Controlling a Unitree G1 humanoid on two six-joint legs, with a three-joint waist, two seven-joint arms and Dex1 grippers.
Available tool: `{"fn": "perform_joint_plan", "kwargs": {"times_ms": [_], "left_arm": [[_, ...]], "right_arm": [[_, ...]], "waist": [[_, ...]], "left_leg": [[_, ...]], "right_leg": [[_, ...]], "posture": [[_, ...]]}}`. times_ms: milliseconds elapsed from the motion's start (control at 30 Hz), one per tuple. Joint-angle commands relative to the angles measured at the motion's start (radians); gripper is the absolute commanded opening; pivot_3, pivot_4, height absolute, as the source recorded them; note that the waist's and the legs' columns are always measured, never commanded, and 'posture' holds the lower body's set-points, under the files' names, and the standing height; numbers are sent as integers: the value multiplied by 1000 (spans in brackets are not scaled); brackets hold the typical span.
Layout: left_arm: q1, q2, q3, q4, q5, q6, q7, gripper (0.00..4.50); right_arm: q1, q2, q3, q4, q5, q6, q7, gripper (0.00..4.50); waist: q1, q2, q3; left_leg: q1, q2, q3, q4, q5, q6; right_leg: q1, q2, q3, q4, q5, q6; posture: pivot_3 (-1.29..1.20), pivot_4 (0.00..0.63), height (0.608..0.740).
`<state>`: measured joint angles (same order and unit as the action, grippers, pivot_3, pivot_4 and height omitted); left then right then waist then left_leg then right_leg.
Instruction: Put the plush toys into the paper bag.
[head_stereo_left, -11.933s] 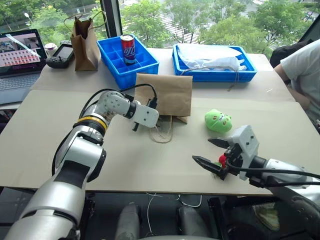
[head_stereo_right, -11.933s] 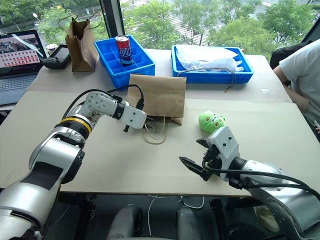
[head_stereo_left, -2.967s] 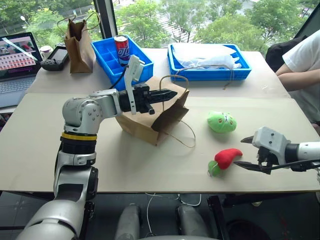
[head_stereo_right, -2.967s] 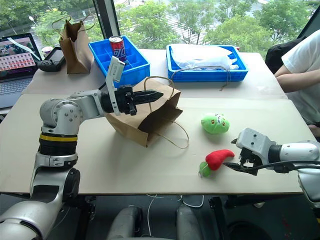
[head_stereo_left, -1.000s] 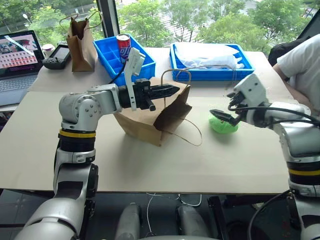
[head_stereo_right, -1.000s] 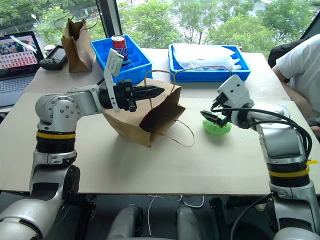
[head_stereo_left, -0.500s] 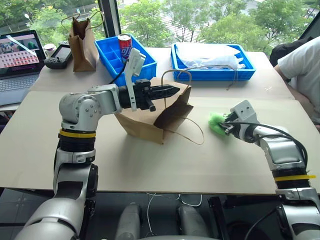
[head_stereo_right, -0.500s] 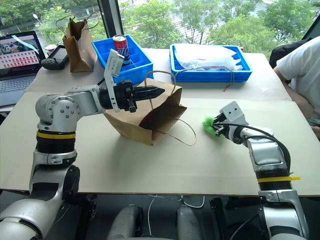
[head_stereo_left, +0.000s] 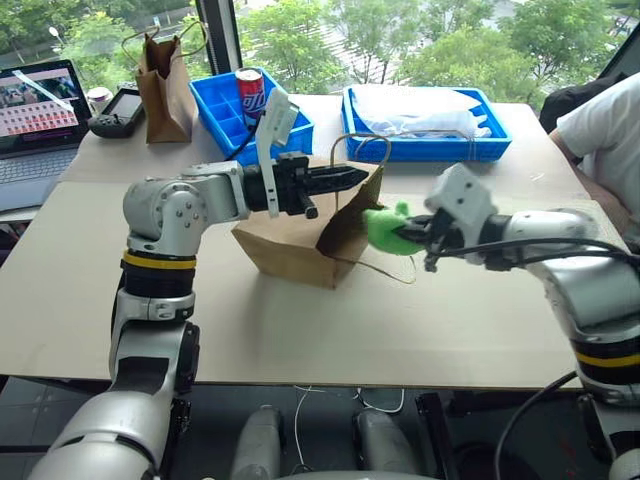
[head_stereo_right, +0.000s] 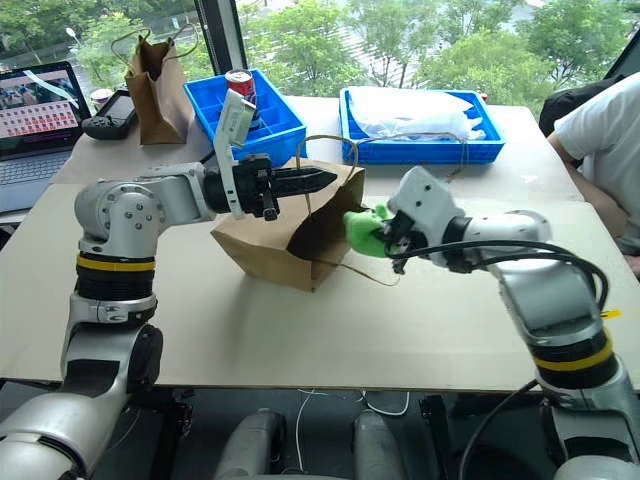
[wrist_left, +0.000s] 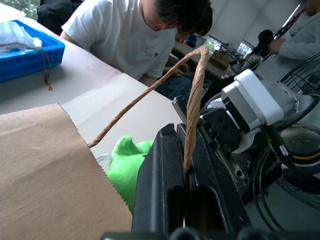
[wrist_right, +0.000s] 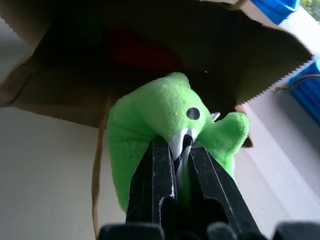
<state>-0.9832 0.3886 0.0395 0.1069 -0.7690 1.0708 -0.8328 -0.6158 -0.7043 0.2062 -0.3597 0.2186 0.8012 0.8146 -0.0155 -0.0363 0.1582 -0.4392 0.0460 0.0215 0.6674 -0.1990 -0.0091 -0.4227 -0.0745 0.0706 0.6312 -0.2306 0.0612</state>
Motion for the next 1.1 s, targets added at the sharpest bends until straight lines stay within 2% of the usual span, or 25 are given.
{"fn": "perform_joint_plan", "kwargs": {"times_ms": [33, 267, 333, 400, 467, 600, 700, 867, 1000, 1100], "left_arm": [[-45, 1, 11, 6, 4, -12, 2, 0], [-50, 7, 17, 38, 29, -26, 15, 0], [-47, 3, 19, 30, 25, -23, 17, 0], [-45, 2, 21, 25, 23, -22, 18, 0], [-42, 6, 25, 22, 21, -21, 18, 0], [-34, 11, 26, 19, 22, -23, 15, 0], [-32, 12, 22, 23, 27, -28, 11, 0], [-42, 9, 14, 40, 33, -39, -1, 0], [-46, 7, 8, 47, 38, -44, -11, 0], [-49, 7, 5, 52, 43, -48, -18, 0]], "right_arm": [[-69, 87, 20, 70, -47, -101, -70, 34], [-142, 249, 80, 246, -98, -192, -116, 34], [-146, 279, 64, 271, -85, -201, -113, 886], [-144, 293, 46, 279, -75, -198, -109, 1391], [-135, 296, 10, 263, -53, -182, -113, 2150], [-93, 254, -87, 172, 26, -106, -95, 3494], [-39, 167, -158, 67, 93, -16, -51, 4467], [32, 9, -262, -44, 163, 57, -8, 4467], [176, -168, -212, -128, 133, 10, 89, 4467], [258, -180, -145, -131, 85, -55, 72, 4467]], "waist": [[0, 0, 0], [-1, 0, 0], [1, 0, 0], [2, 0, 0], [2, 0, 0], [2, 0, 0], [3, 0, 0], [3, 0, 0], [1, 0, 0], [-3, 0, 0]], "left_leg": [[0, 0, 0, 0, 0, 0], [0, 0, 0, 0, 0, 0], [-1, 0, 0, -1, 0, 0], [-1, 0, 0, 0, 0, 0], [-1, 0, 0, 0, 0, 0], [-1, 0, 0, 0, 0, 0], [-1, 0, 0, -1, 0, 0], [-1, 0, 0, 0, 0, 0], [-1, 1, 0, -1, 0, 0], [0, 1, 0, -1, 0, 0]], "right_leg": [[0, 0, 0, 0, 0, 0], [-1, 0, 0, 0, 0, 0], [-1, 0, 0, 0, 0, 0], [0, 0, 0, 0, 0, 0], [0, 0, -1, 0, 0, 0], [0, 0, -1, 0, 0, 0], [0, 0, -1, 0, 0, 0], [0, 0, -1, 0, 0, 0], [0, 1, -1, -1, 0, 0], [0, 1, 0, -1, 0, 0]], "posture": [[0, 150, 733], [0, 150, 733], [0, 150, 733], [0, 150, 733], [0, 150, 733], [0, 150, 733], [0, 150, 733], [0, 150, 733], [0, 150, 733], [0, 150, 733]]}}
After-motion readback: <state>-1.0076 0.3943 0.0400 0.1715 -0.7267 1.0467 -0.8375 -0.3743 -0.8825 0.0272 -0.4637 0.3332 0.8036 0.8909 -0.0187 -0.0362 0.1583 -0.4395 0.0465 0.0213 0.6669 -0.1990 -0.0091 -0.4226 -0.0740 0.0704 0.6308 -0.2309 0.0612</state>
